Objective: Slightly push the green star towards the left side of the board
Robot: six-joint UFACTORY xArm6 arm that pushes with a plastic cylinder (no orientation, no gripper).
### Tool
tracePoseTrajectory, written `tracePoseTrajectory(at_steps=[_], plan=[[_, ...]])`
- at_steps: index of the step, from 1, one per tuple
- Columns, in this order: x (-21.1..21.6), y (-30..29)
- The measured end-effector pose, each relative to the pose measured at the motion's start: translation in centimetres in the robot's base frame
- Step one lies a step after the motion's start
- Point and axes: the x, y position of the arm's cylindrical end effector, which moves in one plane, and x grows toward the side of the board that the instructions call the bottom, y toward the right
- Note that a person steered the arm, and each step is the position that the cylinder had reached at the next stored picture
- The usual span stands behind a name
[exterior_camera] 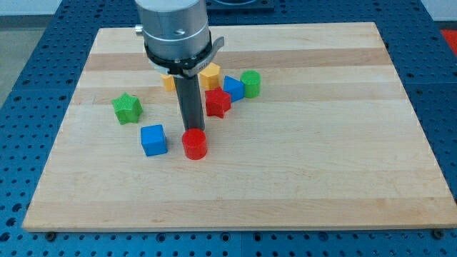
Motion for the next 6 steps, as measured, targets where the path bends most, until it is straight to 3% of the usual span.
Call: tracePoseTrajectory(at_steps=[1, 3, 4, 6], plan=[[0.0, -1.1], [-4.5, -10.3], [-9.5, -13.0], [-11.8, -13.3]])
